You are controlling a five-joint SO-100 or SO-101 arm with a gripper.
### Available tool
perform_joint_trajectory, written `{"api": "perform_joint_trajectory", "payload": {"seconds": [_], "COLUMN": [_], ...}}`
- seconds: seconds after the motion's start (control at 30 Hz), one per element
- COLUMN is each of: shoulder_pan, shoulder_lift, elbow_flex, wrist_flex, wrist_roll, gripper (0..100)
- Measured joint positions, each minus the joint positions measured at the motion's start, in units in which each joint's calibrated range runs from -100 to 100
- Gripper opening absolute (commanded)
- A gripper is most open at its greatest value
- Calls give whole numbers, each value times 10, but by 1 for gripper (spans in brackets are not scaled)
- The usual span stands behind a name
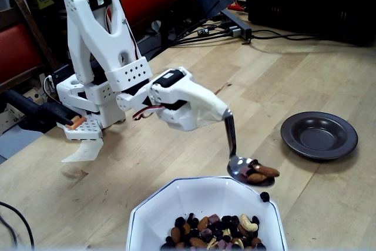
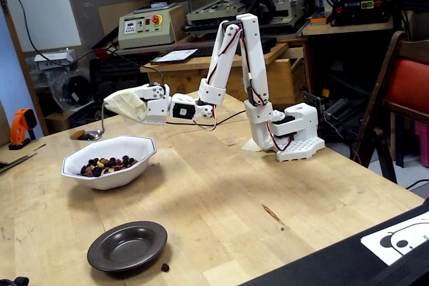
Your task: Use spoon to transfer food from the white bowl to brown plate
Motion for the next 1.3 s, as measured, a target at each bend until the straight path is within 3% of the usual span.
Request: {"api": "perform_joint_trajectory", "payload": {"seconds": [0.8, 1.3], "shoulder_pan": [-1, -164], "shoulder_lift": [-297, -356], "elbow_flex": [3, 8], "wrist_flex": [377, 442], "wrist_roll": [0, 3], "gripper": [2, 2]}}
